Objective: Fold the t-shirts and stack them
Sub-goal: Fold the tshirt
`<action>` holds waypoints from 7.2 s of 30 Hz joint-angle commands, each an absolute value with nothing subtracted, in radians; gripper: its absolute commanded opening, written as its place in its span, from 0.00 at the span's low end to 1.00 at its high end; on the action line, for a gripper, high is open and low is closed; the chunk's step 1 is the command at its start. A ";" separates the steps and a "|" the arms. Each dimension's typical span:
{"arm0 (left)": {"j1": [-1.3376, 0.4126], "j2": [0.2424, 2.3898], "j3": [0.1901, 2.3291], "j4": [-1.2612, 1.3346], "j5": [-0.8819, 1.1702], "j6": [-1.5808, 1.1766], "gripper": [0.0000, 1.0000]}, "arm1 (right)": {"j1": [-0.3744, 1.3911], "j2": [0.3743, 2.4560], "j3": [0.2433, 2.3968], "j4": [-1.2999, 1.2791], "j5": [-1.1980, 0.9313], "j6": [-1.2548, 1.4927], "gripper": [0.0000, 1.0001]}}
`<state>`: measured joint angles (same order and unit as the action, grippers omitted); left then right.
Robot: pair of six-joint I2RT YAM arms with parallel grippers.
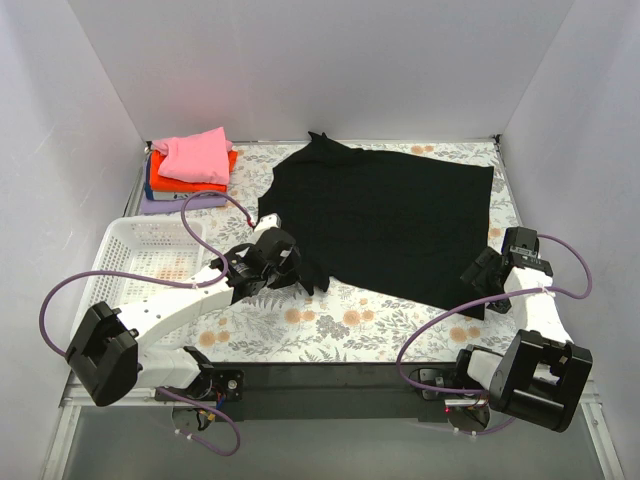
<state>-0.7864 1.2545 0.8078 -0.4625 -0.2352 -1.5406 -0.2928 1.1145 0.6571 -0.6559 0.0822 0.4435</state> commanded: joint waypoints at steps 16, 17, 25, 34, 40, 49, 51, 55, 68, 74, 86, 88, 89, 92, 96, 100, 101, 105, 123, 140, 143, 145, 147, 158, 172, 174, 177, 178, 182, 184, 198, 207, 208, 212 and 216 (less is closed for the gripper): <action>-0.758 1.210 0.801 -0.400 -0.173 -1.479 0.00 | -0.321 1.138 0.531 -0.635 0.170 0.627 0.62; -0.755 1.210 0.798 -0.400 -0.172 -1.479 0.00 | -0.321 1.146 0.531 -0.634 0.173 0.629 0.61; -0.744 1.210 0.790 -0.396 -0.163 -1.477 0.00 | -0.334 1.173 0.520 -0.597 0.187 0.652 0.47; -0.735 1.212 0.784 -0.396 -0.164 -1.483 0.00 | -0.336 1.221 0.496 -0.526 0.195 0.661 0.15; -0.726 1.184 0.779 -0.399 -0.175 -1.483 0.00 | -0.336 1.236 0.494 -0.465 0.207 0.647 0.02; -0.716 1.144 0.785 -0.433 -0.178 -1.480 0.00 | -0.336 1.128 0.532 -0.492 0.163 0.534 0.01; -0.715 1.131 0.785 -0.442 -0.176 -1.480 0.00 | -0.334 1.060 0.551 -0.515 0.164 0.508 0.01; -0.712 1.112 0.787 -0.453 -0.178 -1.477 0.00 | -0.336 0.979 0.591 -0.569 0.160 0.483 0.01; -0.700 1.085 0.802 -0.480 -0.192 -1.470 0.00 | -0.334 0.890 0.666 -0.637 0.155 0.443 0.01; -0.695 1.032 0.818 -0.543 -0.230 -1.477 0.00 | -0.334 0.844 0.686 -0.675 0.134 0.431 0.01; -0.647 1.127 0.885 -0.459 -0.262 -1.439 0.00 | -0.334 0.902 0.767 -0.592 0.097 0.328 0.01; -0.631 1.163 0.922 -0.446 -0.258 -1.421 0.00 | -0.334 0.935 0.787 -0.565 0.084 0.312 0.01; -0.605 1.176 0.937 -0.437 -0.253 -1.410 0.00 | -0.334 0.948 0.793 -0.554 0.081 0.293 0.01; -0.562 1.259 0.991 -0.401 -0.236 -1.369 0.00 | -0.334 1.006 0.814 -0.515 0.058 0.264 0.01; -0.529 1.345 1.066 -0.347 -0.215 -1.324 0.00 | -0.334 1.080 0.841 -0.463 0.006 0.258 0.01; -0.508 1.428 1.138 -0.324 -0.216 -1.289 0.00 | -0.333 1.158 0.867 -0.411 0.006 0.282 0.01; -0.502 1.454 1.153 -0.295 -0.215 -1.275 0.00 | -0.331 1.170 0.871 -0.404 0.006 0.282 0.01; -0.489 1.540 1.227 -0.236 -0.163 -1.191 0.00 | -0.330 1.236 0.891 -0.358 0.011 0.275 0.01; -0.454 1.919 1.592 -0.207 -0.179 -1.019 0.00 | -0.304 1.537 1.058 -0.298 0.015 0.262 0.01; -0.397 2.083 1.759 -0.199 -0.169 -0.986 0.05 | -0.279 1.671 1.137 -0.299 0.066 0.247 0.01; -0.380 2.114 1.844 -0.247 -0.216 -1.002 0.56 | -0.278 1.669 1.167 -0.305 0.080 0.244 0.12; -0.367 2.118 1.902 -0.287 -0.245 -1.020 0.88 | -0.278 1.660 1.192 -0.310 0.083 0.244 0.53; -0.364 2.108 1.917 -0.301 -0.268 -1.026 0.93 | -0.278 1.643 1.207 -0.313 0.083 0.242 0.89; -0.377 1.983 1.692 -0.284 -0.112 -1.160 0.95 | -0.112 1.557 1.180 -0.304 0.075 0.215 0.88; -0.417 2.040 1.419 -0.143 -0.002 -1.296 0.95 | 0.095 1.726 1.069 -0.244 -0.032 0.272 0.85; -0.417 2.052 1.405 -0.141 -0.002 -1.305 0.95 | 0.101 1.735 1.059 -0.244 -0.028 0.272 0.86; -0.417 2.049 1.359 -0.140 -0.014 -1.304 0.95 | 0.121 1.729 1.020 -0.244 -0.006 0.268 0.86; -0.417 2.040 1.348 -0.141 -0.015 -1.301 0.95 | 0.124 1.729 1.013 -0.244 -0.006 0.267 0.86; -0.417 2.016 1.287 -0.137 -0.028 -1.292 0.95 | 0.130 1.730 0.970 -0.244 0.032 0.275 0.87; -0.417 2.006 1.263 -0.135 -0.018 -1.292 0.95 | 0.133 1.732 0.951 -0.244 0.032 0.282 0.87; -0.420 1.786 0.939 -0.110 -0.020 -1.308 0.95 | 0.153 1.592 0.741 -0.299 0.011 0.290 0.88; -0.428 1.600 0.784 -0.147 -0.028 -1.347 0.95 | 0.166 1.473 0.647 -0.314 -0.118 0.324 0.89; -0.429 1.565 0.779 -0.161 -0.028 -1.353 0.95 | 0.169 1.451 0.652 -0.322 -0.118 0.325 0.89; -0.439 1.500 0.845 -0.193 -0.021 -1.345 0.95 | 0.172 1.385 0.721 -0.382 -0.091 0.299 0.89; -0.439 1.514 0.989 -0.250 -0.020 -1.322 0.95 | 0.172 1.358 0.839 -0.442 -0.057 0.256 0.90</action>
